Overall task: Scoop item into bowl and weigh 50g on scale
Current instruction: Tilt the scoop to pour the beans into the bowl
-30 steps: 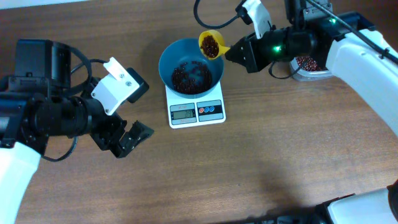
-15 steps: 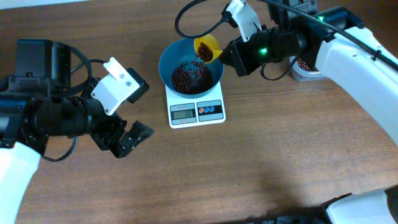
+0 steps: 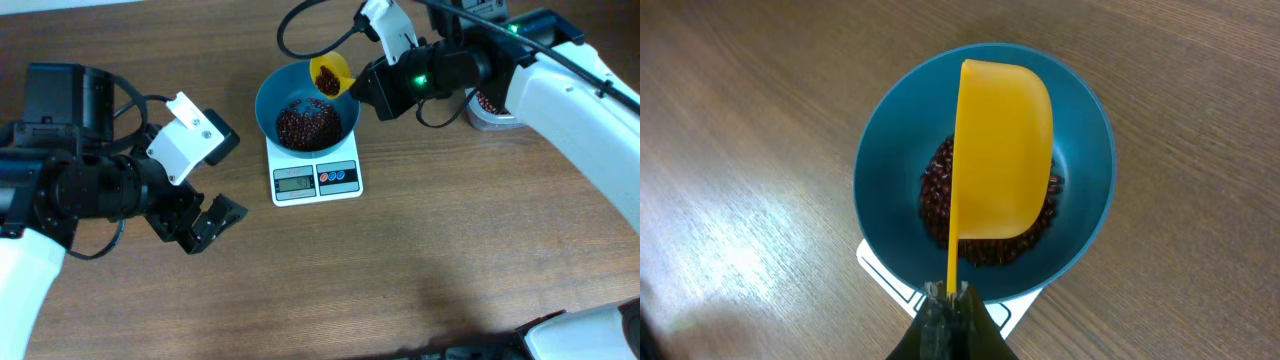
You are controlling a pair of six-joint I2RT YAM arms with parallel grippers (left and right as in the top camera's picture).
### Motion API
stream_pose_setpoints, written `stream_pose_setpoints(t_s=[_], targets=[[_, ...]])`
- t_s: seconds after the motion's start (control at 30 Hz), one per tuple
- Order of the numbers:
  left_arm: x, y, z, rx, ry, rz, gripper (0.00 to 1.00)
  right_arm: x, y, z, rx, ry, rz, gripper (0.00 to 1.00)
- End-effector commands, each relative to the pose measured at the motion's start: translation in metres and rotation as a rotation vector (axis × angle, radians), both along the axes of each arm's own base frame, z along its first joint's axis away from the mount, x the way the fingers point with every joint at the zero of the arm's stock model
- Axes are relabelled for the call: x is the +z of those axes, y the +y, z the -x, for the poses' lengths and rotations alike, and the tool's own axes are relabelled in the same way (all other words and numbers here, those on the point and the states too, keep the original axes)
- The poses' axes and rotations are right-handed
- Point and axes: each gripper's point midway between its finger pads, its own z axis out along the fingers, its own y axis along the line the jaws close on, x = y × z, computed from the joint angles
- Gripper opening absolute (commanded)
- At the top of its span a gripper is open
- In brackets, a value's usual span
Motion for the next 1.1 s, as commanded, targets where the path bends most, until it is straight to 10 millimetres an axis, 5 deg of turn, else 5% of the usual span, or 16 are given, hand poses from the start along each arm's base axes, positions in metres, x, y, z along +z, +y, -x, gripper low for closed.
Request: stream_pose_setpoints(t_s=[0.0, 0.13, 0.23, 0.6, 0.7, 0.83, 1.07], targets=[[0.004, -0.004, 0.000, 0.000, 0.001, 0.021, 0.99, 0.031, 0.005, -0.005, -0.019, -0.057, -0.033, 0.04], [0.004, -0.004, 0.000, 0.000, 0.001, 0.021, 0.99, 0.013, -0.009, -0.008, -0.073, -0.019, 0.051, 0.04], [0.004, -0.004, 0.000, 0.000, 0.001, 0.021, 0.99, 0.024, 0.004, 0.000, -0.019, -0.019, -0.015, 0.04], [0.004, -0.004, 0.000, 0.000, 0.001, 0.021, 0.99, 0.015, -0.002, -0.005, -0.051, -0.014, 0.039, 0.04], [0.004, -0.004, 0.000, 0.000, 0.001, 0.021, 0.99, 0.037, 0.008, -0.005, -0.016, -0.038, -0.019, 0.04], [0.004, -0.004, 0.000, 0.000, 0.001, 0.021, 0.99, 0.015, 0.000, -0.003, -0.041, 0.019, 0.035, 0.04], [0.004, -0.004, 0.000, 0.000, 0.001, 0.021, 0.99, 0.016, 0.004, -0.002, -0.025, 0.025, 0.016, 0.04]])
